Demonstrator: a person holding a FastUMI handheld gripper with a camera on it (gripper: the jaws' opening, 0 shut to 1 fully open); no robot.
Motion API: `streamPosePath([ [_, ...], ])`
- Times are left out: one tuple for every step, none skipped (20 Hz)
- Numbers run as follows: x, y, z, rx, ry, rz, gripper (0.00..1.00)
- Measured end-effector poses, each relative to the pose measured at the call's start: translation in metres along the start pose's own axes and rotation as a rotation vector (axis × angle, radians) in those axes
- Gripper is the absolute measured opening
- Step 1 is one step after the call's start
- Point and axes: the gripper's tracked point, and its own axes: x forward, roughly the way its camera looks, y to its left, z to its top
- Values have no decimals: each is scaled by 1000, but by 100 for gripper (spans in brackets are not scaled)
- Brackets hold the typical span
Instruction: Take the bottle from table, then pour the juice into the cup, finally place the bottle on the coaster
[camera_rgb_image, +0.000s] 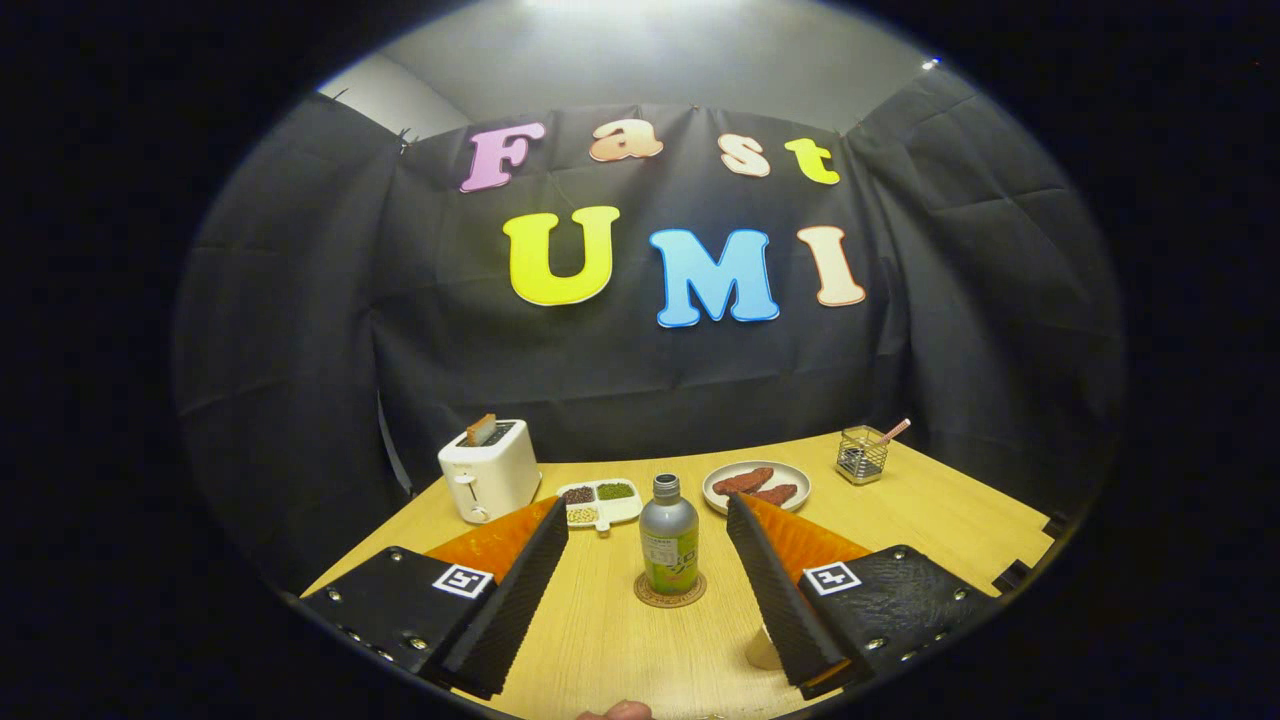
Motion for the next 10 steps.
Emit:
streamPosePath([
  [-9,1,4,-6,-5,8,97],
  [-18,3,6,-11,-13,14,97],
  [-27,6,10,-17,-22,26,97],
  [-35,9,12,-23,-28,34,97],
  [-43,11,12,-32,-30,42,97],
  [-49,13,10,-44,-26,53,97],
  [-55,14,8,-58,-21,60,97],
  [-62,15,8,-64,-25,66,97],
  [-66,17,10,-60,-30,73,97],
  [-70,19,11,-49,-36,76,97],
])
